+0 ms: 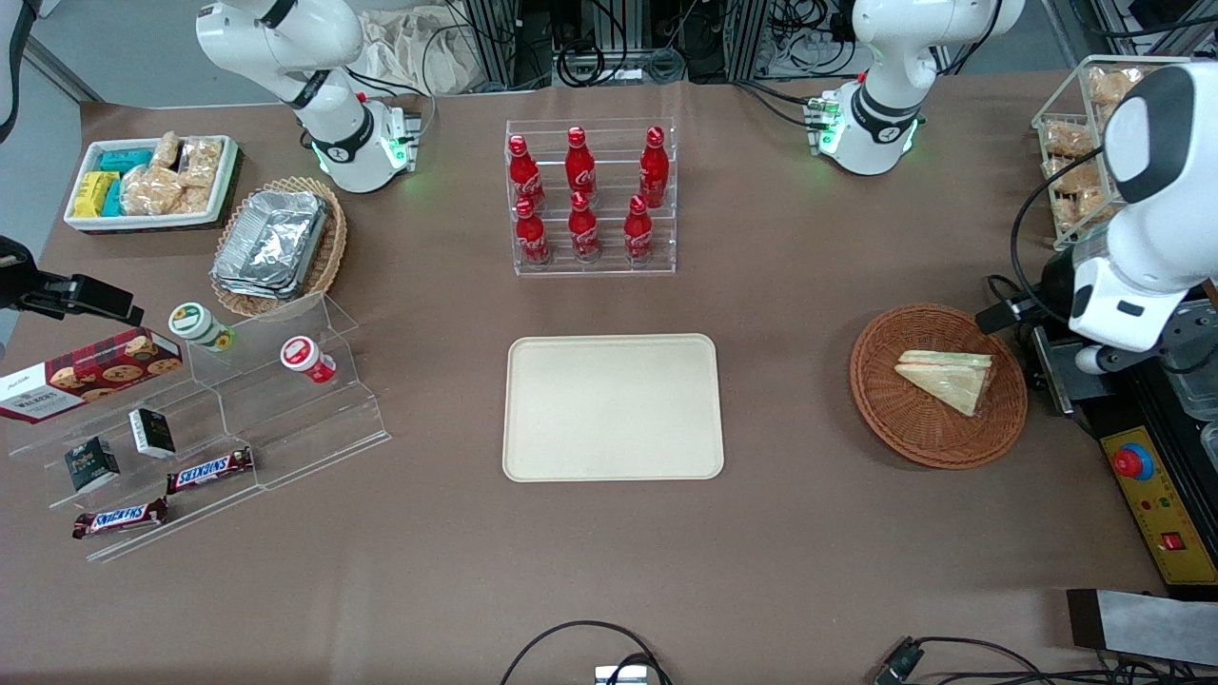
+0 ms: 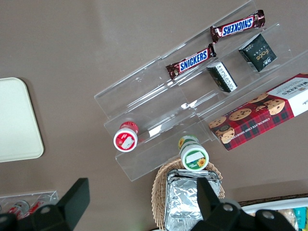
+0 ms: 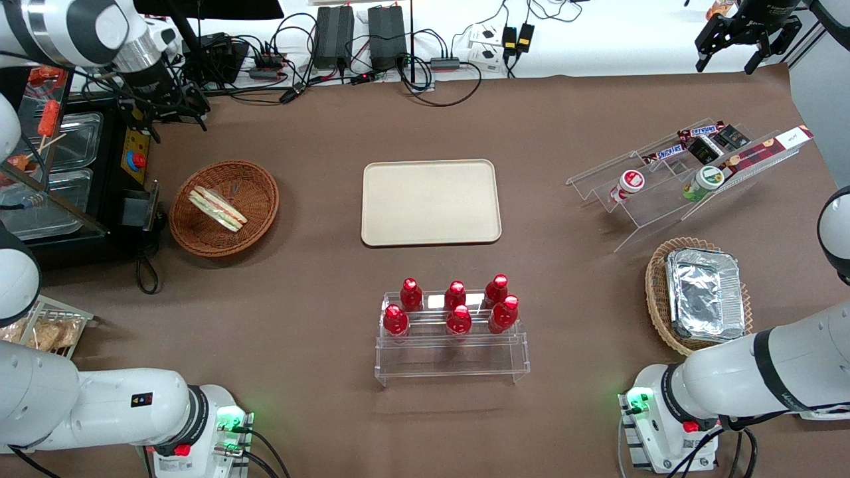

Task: Place sandwich from basket to tray
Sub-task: 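Move the left gripper over the wrapped sandwich in the wicker basket, then lower the open left gripper around the sandwich and close it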

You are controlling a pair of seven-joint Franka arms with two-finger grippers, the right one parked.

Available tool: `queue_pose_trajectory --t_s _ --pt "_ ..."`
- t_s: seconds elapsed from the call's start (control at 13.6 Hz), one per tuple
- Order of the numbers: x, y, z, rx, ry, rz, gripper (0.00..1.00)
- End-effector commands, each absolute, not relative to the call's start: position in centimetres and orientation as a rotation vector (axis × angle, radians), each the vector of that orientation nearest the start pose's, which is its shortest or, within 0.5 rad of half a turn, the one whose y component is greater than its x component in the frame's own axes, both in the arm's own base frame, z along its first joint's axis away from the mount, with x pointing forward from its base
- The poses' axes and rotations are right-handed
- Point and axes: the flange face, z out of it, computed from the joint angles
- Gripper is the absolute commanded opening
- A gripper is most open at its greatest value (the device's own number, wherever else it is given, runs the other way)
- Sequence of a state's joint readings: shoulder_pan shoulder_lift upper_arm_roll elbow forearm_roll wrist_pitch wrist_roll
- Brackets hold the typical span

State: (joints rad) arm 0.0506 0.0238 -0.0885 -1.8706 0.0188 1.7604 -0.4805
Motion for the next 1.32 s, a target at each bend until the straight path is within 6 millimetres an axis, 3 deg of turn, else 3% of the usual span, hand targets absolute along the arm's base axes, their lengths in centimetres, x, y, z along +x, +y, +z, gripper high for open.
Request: queue_pose_trajectory --t_s 0.0,0.15,0.66,0.88,1.03,1.25 --pt "52.3 -1.0 45.3 -2.952 -0.886 0.111 1.00" --pt "51.3 -0.8 42.1 -2.923 -0.995 0.082 1.00" --pt "49.9 2.6 34.5 -2.898 -1.174 -0.049 1.00" --pt "49.7 3.0 32.1 -2.906 -1.191 -0.079 1.00" --pt "49.7 4.8 31.0 -2.886 -1.245 -0.085 1.00" --pt "50.0 4.9 29.5 -2.893 -1.250 -0.099 1.00"
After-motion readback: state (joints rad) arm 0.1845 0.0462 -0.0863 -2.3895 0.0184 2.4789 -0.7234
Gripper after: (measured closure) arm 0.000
